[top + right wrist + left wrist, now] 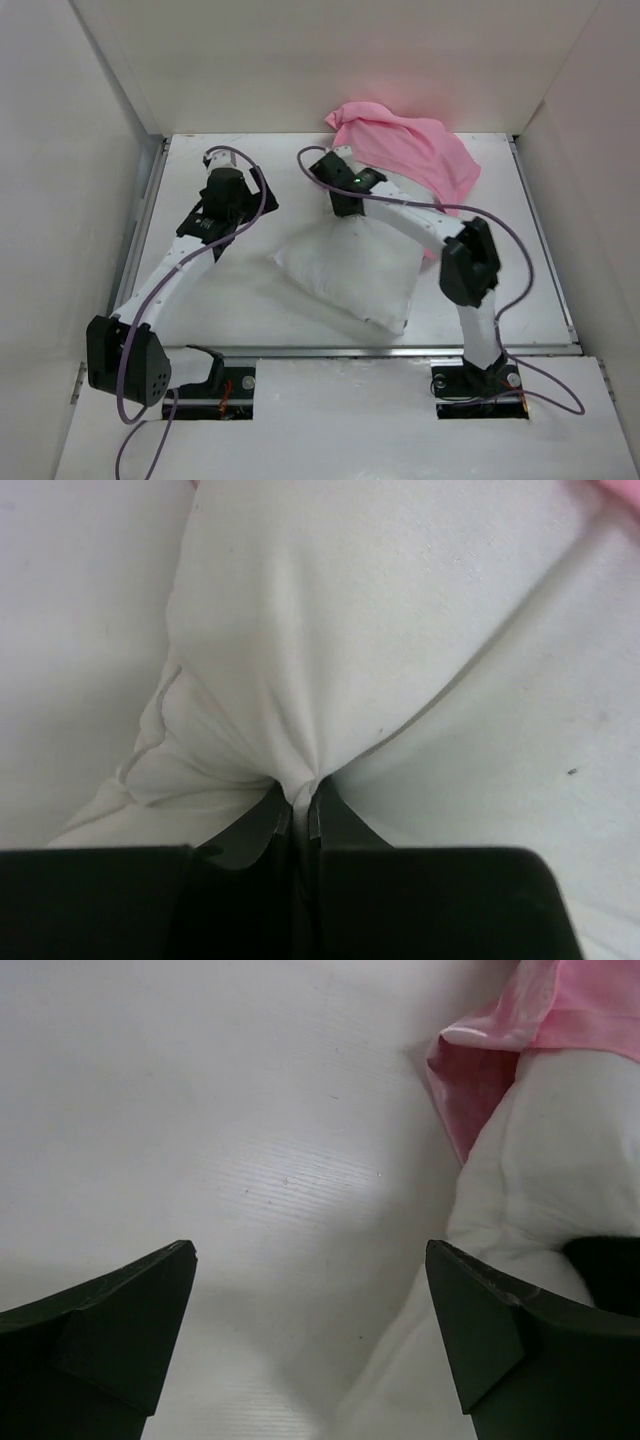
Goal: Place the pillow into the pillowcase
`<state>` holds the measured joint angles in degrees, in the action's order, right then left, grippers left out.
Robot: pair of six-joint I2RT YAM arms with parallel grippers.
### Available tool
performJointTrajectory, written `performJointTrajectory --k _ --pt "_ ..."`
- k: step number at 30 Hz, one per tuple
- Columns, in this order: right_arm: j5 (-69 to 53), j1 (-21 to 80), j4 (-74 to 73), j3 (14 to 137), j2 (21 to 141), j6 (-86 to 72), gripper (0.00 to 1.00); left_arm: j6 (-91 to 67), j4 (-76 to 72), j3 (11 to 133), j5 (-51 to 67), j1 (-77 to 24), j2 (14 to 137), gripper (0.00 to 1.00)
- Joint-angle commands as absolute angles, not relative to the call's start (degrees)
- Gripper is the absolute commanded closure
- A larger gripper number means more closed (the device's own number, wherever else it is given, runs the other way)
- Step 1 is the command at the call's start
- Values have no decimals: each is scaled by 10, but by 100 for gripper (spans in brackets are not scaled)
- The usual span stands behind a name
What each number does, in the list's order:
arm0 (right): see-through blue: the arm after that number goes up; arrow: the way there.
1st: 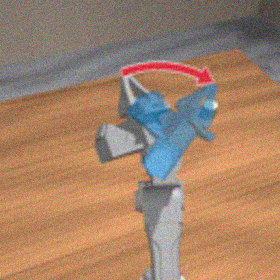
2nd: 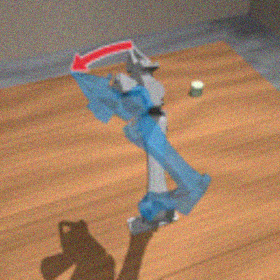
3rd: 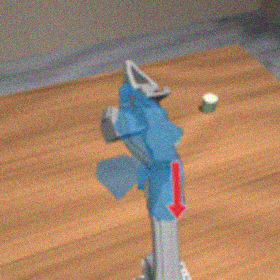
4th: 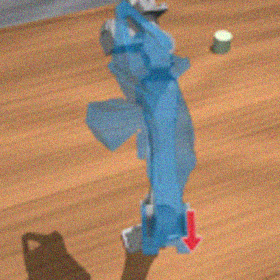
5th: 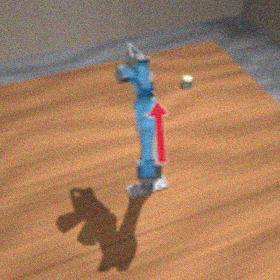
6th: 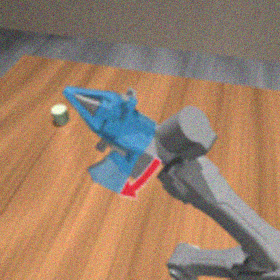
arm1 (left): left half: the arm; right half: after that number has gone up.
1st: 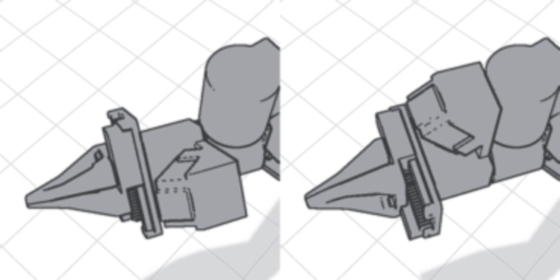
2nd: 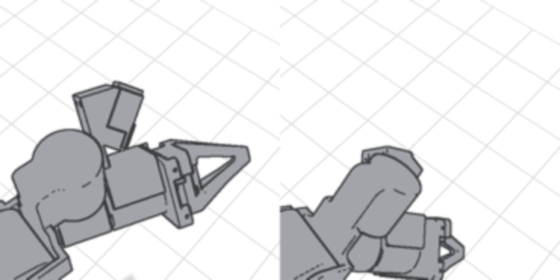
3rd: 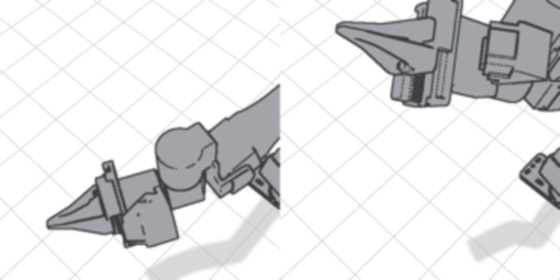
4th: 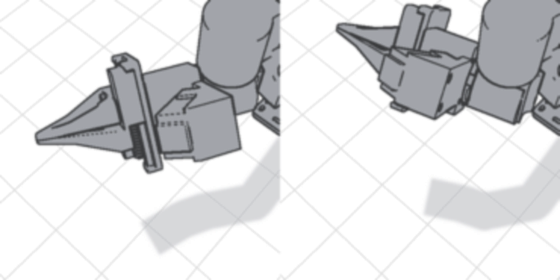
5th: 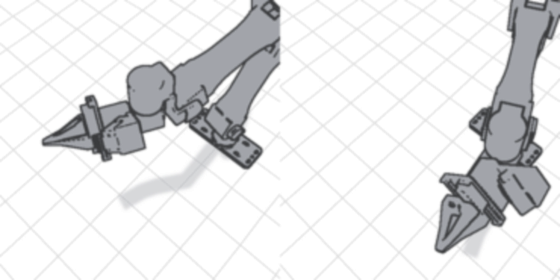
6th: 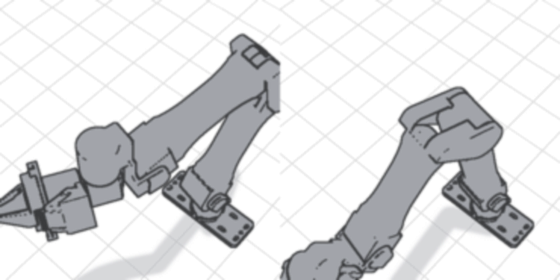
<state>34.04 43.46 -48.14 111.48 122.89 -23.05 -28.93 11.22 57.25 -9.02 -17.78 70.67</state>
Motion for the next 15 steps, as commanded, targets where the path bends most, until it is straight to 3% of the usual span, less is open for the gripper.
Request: performJointTrajectory --k 1,2,4,6,9,13,15 --pt "219 378 -407 995 1066 -137 100 -248 61 590 -27 -177 736 0" --pt "167 362 -378 967 992 -93 100 -222 48 590 -11 -177 752 0" --pt "33 312 -331 931 939 -54 100 -193 -3 590 59 -177 770 0" --pt "-23 284 -324 910 898 -6 100 -175 -41 596 105 -177 802 0" --pt "-126 237 -340 904 887 37 100 -142 -71 613 186 -194 833 0" --pt "-286 174 -340 896 880 86 100 -111 -114 641 192 -239 894 0" --pt "-304 169 -347 906 880 94 100 -111 -114 673 207 -244 924 0"
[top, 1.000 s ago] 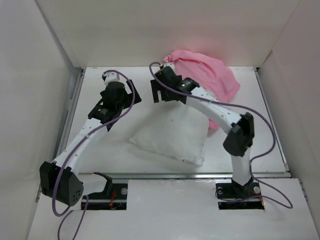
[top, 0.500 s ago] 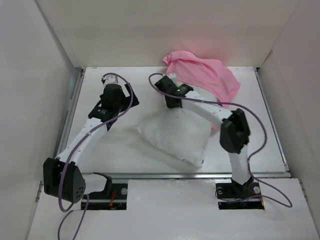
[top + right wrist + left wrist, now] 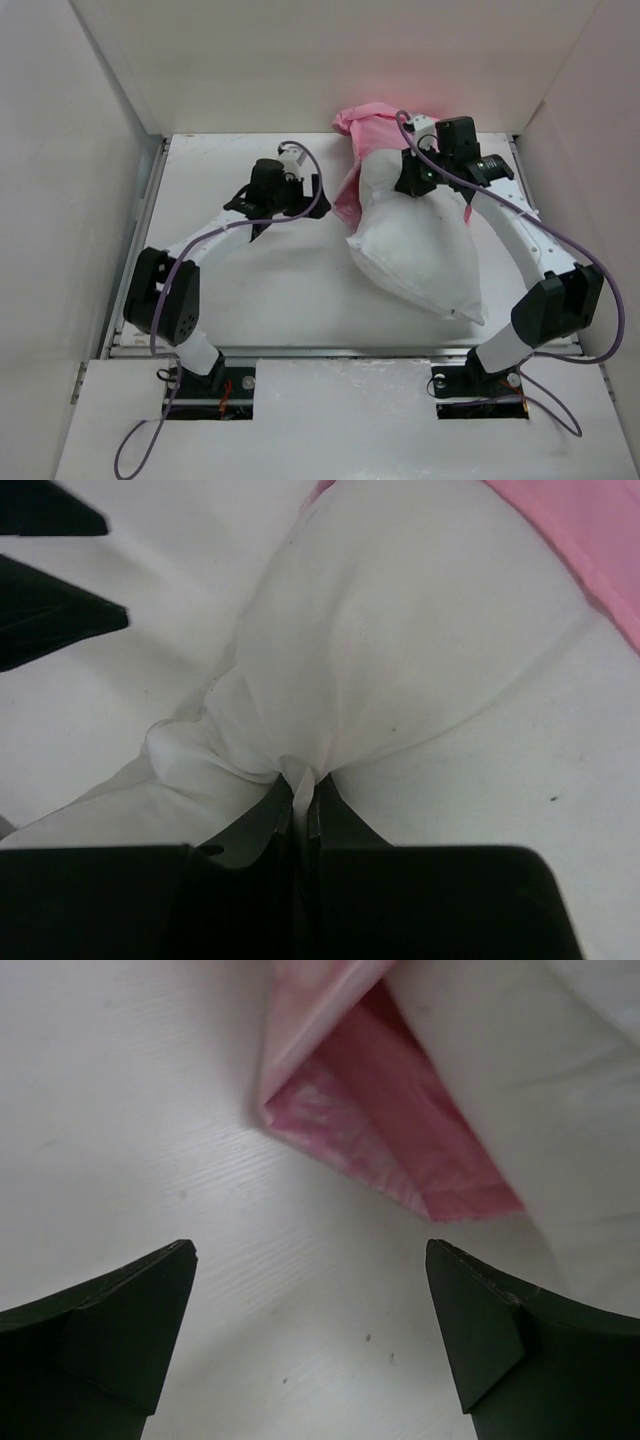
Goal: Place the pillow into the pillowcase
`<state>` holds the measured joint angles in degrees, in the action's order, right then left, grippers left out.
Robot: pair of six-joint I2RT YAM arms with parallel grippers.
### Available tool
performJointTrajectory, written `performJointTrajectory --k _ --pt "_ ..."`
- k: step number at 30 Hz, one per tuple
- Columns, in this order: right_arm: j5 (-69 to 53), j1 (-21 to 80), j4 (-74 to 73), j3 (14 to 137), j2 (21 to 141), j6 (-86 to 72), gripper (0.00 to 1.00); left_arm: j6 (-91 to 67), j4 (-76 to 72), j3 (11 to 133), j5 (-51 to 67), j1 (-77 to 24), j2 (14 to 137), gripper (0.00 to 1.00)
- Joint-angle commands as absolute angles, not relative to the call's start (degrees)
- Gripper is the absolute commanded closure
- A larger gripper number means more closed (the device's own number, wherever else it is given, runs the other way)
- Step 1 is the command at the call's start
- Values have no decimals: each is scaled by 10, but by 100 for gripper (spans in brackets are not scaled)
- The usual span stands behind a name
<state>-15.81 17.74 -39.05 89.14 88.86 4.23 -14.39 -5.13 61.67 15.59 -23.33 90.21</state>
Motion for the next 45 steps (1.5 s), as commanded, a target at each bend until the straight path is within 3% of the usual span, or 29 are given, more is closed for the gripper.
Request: performJointTrajectory --k 1,11,15,16,17,18,19,21,26,31,36,41,45 --pt "-310 163 -358 911 880 94 100 -111 -114 683 217 -244 938 0" --pt "-356 151 -364 967 896 87 100 -83 -109 838 177 -267 1138 0" --pt "-356 146 -370 994 902 75 100 -95 -116 876 181 -267 1178 8" --pt "-356 146 -376 994 902 75 100 -100 -116 885 158 -267 1191 16" --pt "-349 146 -376 994 902 75 100 -112 -106 894 145 -267 1196 48" --pt "-343 146 -376 994 902 75 100 -112 -100 909 136 -267 1201 64" --pt "-336 146 -369 987 902 75 100 -119 -93 909 136 -267 1201 95" --pt "-336 146 -338 967 908 63 100 -124 -93 909 152 -267 1191 100" --pt "-325 183 -221 906 938 22 100 -141 -130 809 216 -267 1099 100" --pt "-113 299 -59 839 976 22 100 -161 -138 722 290 -280 1008 100" --pt "59 347 145 777 980 -69 100 -190 -117 621 330 -318 889 100" --pt "305 410 381 735 992 -76 100 -220 -65 570 282 -358 806 100" --pt "336 424 523 723 1010 -76 100 -230 -45 531 319 -364 769 100"
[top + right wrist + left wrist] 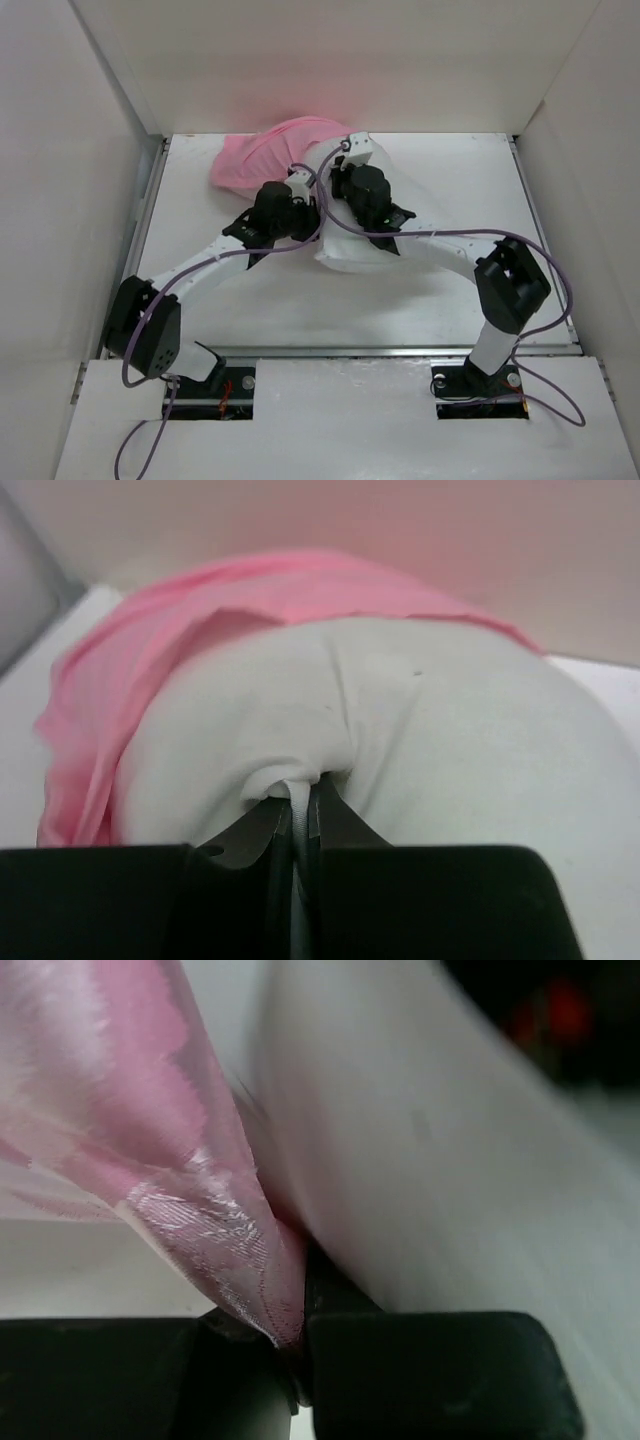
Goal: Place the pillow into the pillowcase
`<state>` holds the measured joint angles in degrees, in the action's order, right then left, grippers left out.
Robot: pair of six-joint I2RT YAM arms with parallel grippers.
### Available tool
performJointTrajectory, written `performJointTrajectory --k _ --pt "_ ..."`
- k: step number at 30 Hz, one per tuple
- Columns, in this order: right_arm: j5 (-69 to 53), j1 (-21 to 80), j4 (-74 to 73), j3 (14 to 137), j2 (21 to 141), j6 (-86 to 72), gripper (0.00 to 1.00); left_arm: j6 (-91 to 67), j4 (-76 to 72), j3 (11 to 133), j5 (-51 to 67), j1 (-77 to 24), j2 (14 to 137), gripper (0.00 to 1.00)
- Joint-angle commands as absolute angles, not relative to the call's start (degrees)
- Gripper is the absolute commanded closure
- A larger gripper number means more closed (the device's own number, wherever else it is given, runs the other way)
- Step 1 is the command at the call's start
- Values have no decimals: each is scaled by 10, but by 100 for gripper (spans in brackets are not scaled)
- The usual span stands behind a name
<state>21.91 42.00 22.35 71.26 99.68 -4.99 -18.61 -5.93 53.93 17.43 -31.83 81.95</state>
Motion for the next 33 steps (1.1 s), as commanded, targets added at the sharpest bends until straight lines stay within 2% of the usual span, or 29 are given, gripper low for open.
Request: performJointTrajectory --k 1,4,6,9,19,26,28,30,33 --pt "344 433 536 723 1010 -76 100 -215 -27 536 319 -364 769 100" --pt "370 452 536 749 1015 -50 100 -201 21 545 324 -369 764 100" --pt "370 457 536 749 1020 -50 100 -189 21 550 367 -374 758 100" --pt "338 457 502 749 1049 -55 100 -149 40 562 451 -380 744 100" --pt "224 481 473 695 1130 -166 100 -111 93 582 511 -380 674 100" --pt "206 481 500 674 1042 -167 100 -105 92 595 491 -369 667 100" --pt "241 472 508 683 1011 -167 100 -105 53 607 474 -338 667 100" --pt "278 459 456 714 970 -173 100 -163 -19 620 496 -282 674 100" --pt "304 422 427 752 917 -173 100 -192 -59 676 435 -263 699 100"
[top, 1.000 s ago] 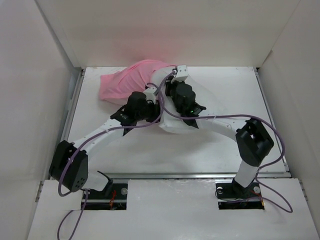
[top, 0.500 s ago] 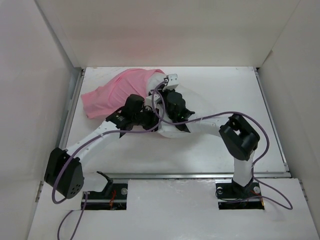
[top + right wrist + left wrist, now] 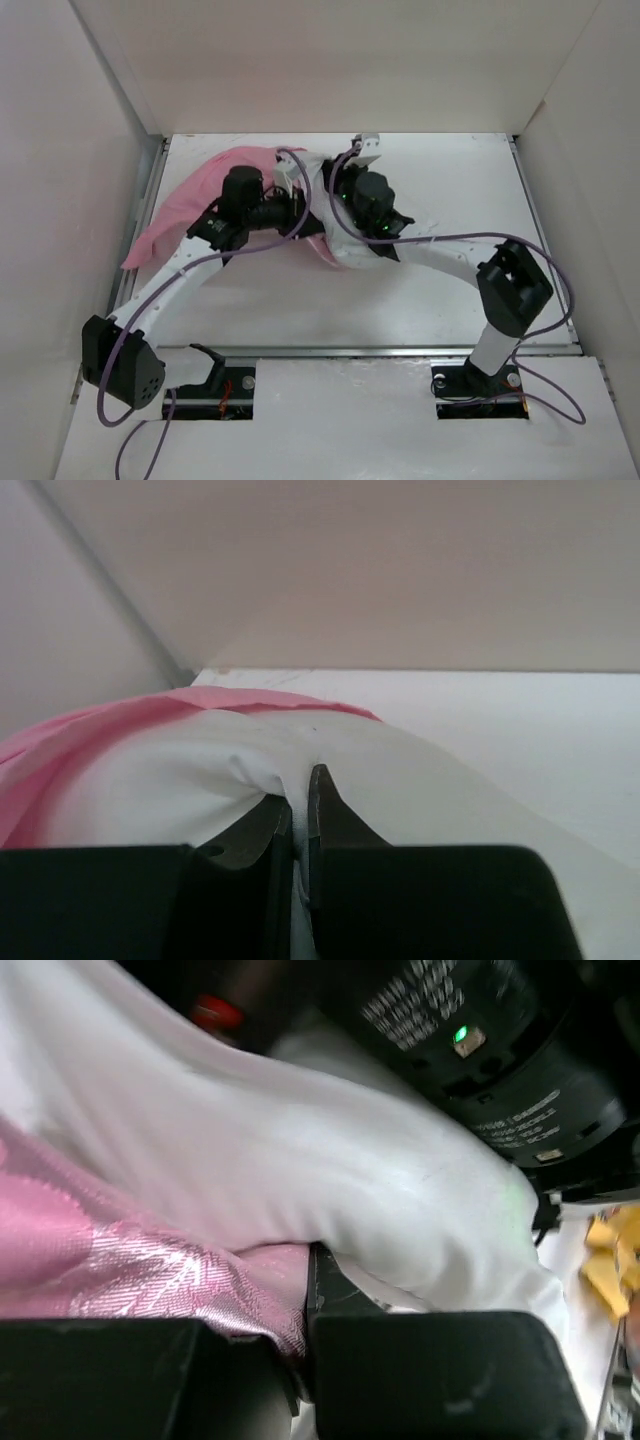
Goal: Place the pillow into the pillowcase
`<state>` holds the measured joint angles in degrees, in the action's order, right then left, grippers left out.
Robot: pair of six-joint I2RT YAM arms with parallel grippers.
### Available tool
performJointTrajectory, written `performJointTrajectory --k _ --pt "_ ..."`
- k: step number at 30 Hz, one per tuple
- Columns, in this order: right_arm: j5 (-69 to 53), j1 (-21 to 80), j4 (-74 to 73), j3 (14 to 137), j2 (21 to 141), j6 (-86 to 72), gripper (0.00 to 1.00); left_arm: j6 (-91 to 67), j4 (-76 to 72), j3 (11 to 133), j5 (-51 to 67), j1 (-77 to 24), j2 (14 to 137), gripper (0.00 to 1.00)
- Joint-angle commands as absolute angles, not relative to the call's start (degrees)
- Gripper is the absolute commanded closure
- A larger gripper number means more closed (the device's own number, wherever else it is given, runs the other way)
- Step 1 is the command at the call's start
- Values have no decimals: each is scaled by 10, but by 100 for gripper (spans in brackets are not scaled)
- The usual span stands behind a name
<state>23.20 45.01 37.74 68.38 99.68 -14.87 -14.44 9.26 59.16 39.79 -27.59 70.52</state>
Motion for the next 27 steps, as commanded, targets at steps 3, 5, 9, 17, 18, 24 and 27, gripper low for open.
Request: performJointTrajectory --k 3,5,9,17,18,24,27 --pt "360 408 438 758 863 -125 100 -170 -43 819 465 -263 754 100" --pt "401 408 507 739 836 -53 100 -150 9 915 472 -282 831 100" --pt "425 408 561 703 774 9 100 -135 86 1188 561 -307 968 100" --pt "453 408 506 716 819 3 100 -145 58 919 497 -351 879 100" --pt "466 408 484 724 849 -10 100 -177 18 866 476 -351 828 100" --pt "548 386 457 786 944 -72 100 -246 -25 614 448 -361 702 100" --pt "562 381 415 847 1013 -93 100 -243 10 580 444 -367 674 100"
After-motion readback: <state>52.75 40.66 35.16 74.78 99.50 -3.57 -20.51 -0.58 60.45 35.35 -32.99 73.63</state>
